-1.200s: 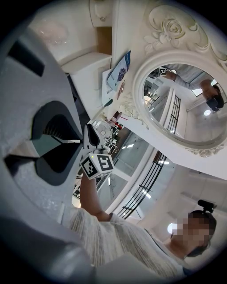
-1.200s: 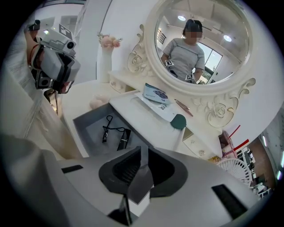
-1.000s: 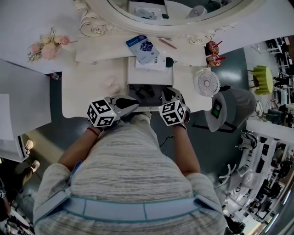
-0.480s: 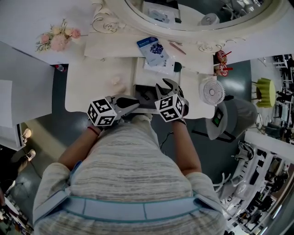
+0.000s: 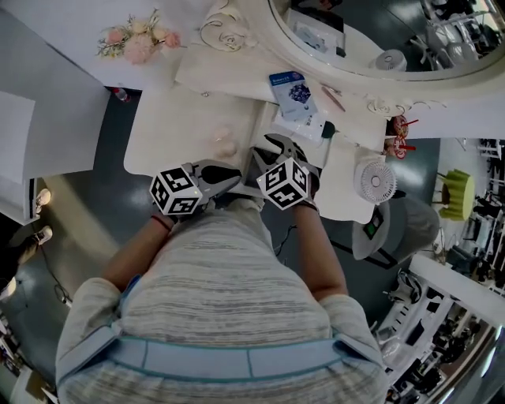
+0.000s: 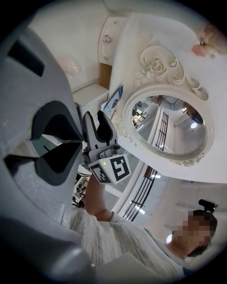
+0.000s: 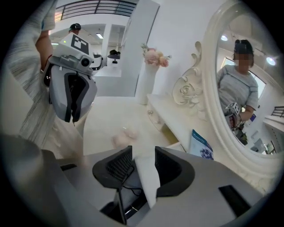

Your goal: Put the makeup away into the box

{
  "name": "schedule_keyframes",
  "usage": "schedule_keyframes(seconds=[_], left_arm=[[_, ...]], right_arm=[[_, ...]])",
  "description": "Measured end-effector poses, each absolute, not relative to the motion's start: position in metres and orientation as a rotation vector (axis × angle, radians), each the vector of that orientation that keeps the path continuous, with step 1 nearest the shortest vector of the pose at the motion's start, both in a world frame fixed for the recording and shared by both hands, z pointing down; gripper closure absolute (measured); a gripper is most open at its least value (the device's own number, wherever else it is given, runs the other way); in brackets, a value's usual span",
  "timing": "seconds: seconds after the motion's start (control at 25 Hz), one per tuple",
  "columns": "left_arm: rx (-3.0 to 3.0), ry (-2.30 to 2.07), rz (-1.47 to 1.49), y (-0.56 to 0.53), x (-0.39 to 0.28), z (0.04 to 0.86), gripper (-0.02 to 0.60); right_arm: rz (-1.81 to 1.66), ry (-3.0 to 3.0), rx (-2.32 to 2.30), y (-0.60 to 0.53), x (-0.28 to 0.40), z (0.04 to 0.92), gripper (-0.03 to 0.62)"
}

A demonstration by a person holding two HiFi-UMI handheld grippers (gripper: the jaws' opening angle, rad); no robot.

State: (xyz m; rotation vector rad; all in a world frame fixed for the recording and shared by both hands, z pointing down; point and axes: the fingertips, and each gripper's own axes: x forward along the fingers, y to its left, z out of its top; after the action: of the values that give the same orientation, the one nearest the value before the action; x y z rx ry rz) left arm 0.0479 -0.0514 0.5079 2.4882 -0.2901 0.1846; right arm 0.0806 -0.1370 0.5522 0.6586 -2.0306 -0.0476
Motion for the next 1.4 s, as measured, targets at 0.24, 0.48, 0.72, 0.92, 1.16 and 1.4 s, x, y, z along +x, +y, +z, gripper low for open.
schedule_keyframes(seconds=[0.24, 0.48, 0.72, 0.92, 1.16, 1.4], left_arm=[[2.456, -0.394, 0.145, -0.05, 0.021, 0.509, 0.565], [2.416, -0.481, 0.114, -0.043, -0.004, 0.516, 0.565], [2.387, -0.545, 0.093, -0.036, -0.024, 0.519, 0.565], [2.366, -0.584, 0.077, -0.03, -0.037, 0.521, 0.565], [2.35, -0.616, 0.071, -0.026, -0.05, 0.525, 0.565], [2.359, -0.605, 0.078, -0.027, -0.052, 0.525, 0.565]], right_arm=[[-0.166, -2.004, 0.337, -0.117, 0.029, 0.571, 0.445], [-0.246, -1.921, 0.129, -0.104, -0.004, 0.594, 0.445], [-0.309, -1.785, -0.014, -0.096, -0.01, 0.623, 0.445], [-0.353, -1.716, -0.075, -0.092, -0.011, 0.637, 0.445], [-0.427, -1.594, -0.083, -0.102, -0.003, 0.66, 0.447], [-0.422, -1.591, -0.039, -0.109, -0.008, 0.661, 0.462]])
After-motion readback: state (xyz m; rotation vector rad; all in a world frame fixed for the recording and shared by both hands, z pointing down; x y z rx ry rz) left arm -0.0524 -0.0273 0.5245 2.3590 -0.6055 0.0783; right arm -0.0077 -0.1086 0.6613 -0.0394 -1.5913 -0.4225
